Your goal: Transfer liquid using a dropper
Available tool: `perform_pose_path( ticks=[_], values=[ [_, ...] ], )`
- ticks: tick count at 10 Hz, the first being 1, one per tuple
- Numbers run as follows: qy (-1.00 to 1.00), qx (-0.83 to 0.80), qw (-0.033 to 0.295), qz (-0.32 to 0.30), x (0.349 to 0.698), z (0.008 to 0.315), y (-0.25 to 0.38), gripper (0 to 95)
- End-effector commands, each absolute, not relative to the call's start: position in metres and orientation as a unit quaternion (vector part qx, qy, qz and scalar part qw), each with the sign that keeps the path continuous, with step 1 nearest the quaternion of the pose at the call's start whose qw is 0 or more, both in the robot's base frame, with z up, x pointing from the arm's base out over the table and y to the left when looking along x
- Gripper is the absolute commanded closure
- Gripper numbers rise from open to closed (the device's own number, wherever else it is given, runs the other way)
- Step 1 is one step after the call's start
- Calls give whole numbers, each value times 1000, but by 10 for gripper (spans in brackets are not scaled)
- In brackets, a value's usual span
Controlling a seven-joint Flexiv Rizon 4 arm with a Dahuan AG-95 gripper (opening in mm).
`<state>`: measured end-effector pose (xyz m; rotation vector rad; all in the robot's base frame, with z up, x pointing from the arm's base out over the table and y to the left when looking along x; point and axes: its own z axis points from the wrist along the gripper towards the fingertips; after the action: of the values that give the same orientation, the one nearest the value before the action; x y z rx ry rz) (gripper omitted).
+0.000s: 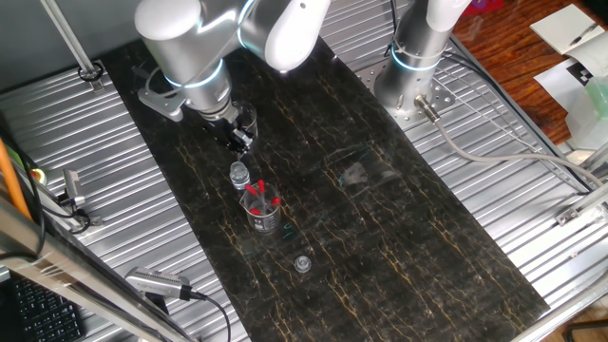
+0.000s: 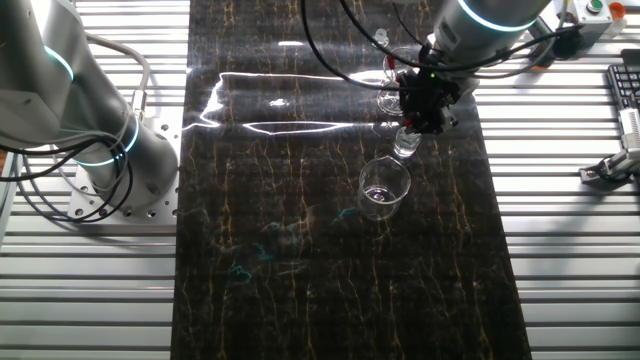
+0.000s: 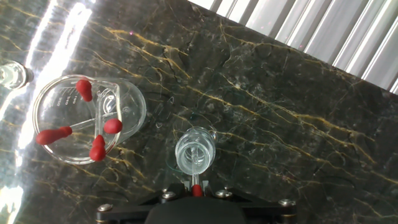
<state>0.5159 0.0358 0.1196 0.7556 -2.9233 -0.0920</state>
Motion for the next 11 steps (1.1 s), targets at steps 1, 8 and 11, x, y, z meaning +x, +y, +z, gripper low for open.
perform_pose_path(
  ticks=[1, 8, 11],
  values=[
    [-966, 250, 61, -32, 516, 123, 35, 950],
    [-966, 248, 62, -34, 521, 150, 30, 950],
    [-966, 247, 65, -34, 523, 162, 29, 950]
  ],
)
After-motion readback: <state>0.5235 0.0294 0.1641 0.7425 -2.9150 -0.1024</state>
